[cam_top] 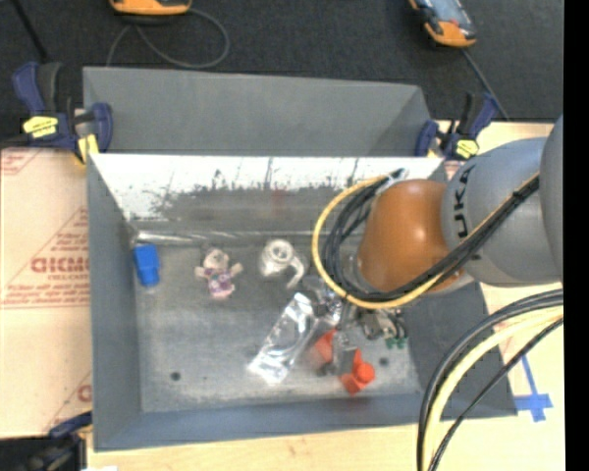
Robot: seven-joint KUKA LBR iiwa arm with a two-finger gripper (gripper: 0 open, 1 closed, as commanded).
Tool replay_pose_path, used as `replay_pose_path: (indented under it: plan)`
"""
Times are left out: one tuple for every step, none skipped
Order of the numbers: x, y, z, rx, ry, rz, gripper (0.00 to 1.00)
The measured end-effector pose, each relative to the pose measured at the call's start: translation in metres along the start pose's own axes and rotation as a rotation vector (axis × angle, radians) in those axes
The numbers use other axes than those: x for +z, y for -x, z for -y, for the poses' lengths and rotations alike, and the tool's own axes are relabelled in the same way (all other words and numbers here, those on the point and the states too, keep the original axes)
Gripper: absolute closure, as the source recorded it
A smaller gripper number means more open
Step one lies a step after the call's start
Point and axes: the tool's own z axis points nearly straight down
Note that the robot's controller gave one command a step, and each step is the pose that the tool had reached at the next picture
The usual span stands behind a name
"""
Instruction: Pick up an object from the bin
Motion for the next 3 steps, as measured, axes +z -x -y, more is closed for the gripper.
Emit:
replay_pose_path:
  plan:
    - [-0.002,0.002,0.006,0.004,-0.010,0.009,1.00]
    - [-0.165,0.021,0.048,0.008,-0.005,-0.019,1.00]
    - [-0.160,0.019,0.046,0.007,-0.001,-0.028,0.00]
